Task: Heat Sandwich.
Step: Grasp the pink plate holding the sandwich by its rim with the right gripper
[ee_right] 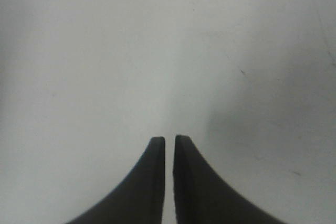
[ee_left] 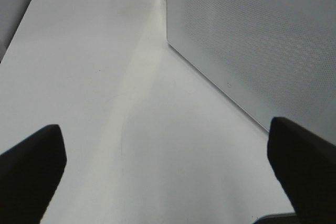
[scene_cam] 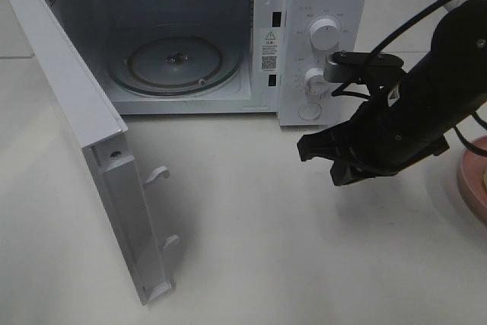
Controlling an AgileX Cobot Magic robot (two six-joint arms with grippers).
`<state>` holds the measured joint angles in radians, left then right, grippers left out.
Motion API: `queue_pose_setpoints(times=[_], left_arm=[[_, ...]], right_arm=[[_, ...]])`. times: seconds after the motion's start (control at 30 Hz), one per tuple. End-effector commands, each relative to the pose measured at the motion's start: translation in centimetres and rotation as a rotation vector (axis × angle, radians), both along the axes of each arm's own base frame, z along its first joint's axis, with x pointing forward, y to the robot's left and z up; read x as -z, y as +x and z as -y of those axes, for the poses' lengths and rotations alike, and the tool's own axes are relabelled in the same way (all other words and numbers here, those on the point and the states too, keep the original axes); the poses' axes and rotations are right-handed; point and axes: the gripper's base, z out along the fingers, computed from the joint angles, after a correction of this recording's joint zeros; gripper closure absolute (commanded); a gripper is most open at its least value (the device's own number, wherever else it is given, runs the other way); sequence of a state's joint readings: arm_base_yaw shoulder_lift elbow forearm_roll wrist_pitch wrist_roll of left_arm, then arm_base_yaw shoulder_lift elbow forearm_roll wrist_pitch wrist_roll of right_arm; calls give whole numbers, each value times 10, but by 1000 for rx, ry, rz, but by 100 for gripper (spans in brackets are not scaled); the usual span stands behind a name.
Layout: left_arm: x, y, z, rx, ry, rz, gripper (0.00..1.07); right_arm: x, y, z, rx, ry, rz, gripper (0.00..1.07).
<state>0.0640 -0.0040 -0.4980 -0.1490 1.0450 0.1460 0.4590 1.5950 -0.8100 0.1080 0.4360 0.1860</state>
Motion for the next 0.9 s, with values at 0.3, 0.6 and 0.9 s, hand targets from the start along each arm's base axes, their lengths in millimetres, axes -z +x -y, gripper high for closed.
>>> queue_pose_setpoints(times=[0.3,0.6,0.9], left_arm=[[-1,-3,0,3,-2,39,5],[-1,-3,0,3,-2,39,5],[-1,-3,0,3,-2,39,5]], right_arm=[[-25,-11,44,10,-138,-58,90],[-30,-11,84,74,-211,-110,50],[-30,-7,108,74,-243,-107,13]])
